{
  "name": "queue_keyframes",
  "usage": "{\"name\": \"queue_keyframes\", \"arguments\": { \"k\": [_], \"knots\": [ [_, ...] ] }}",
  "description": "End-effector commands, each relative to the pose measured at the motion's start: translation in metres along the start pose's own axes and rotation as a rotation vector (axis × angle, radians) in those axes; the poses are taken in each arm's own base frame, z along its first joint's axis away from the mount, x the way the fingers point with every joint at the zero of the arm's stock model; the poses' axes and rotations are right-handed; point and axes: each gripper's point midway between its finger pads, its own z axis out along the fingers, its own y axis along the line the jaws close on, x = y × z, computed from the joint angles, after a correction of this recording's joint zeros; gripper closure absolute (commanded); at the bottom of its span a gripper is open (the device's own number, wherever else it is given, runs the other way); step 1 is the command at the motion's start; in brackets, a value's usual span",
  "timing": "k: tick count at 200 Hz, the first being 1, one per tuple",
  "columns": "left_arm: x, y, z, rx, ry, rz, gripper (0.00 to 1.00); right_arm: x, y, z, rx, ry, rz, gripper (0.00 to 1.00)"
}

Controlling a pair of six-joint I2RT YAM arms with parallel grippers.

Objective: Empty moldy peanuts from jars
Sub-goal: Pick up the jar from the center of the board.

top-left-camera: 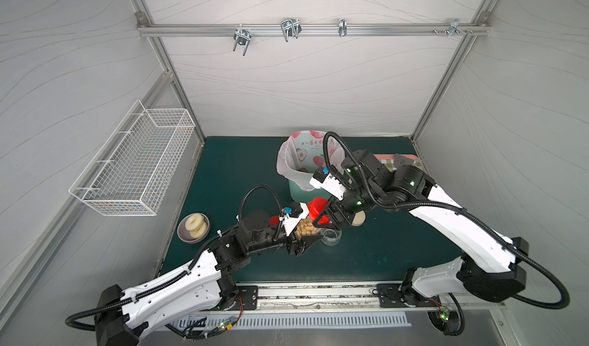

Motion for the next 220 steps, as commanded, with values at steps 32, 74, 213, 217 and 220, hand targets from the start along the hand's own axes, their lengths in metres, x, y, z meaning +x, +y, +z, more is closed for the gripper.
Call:
{"name": "queue_keyframes", "arguments": {
  "k": [32, 74, 213, 217, 220],
  "knots": [
    [-0.038, -0.002, -0.012, -0.011, -0.155, 0.018, 0.33, 0.006, -0.001, -0.001, 0.03, 0.026, -0.02, 0.44],
    [-0.043, -0.003, -0.016, -0.011, -0.191, 0.018, 0.38, 0.006, -0.002, 0.0, 0.032, 0.026, -0.014, 0.42],
    [-0.064, 0.018, -0.026, -0.107, -0.413, -0.09, 0.7, -0.05, 0.017, -0.048, 0.008, -0.585, -0.142, 0.01],
    [-0.064, 0.019, -0.027, -0.11, -0.419, -0.089, 0.7, -0.053, 0.015, -0.05, 0.019, -0.605, -0.14, 0.01],
    [-0.064, 0.02, -0.027, -0.116, -0.421, -0.091, 0.7, -0.055, 0.014, -0.051, 0.027, -0.62, -0.137, 0.01]
  ]
}}
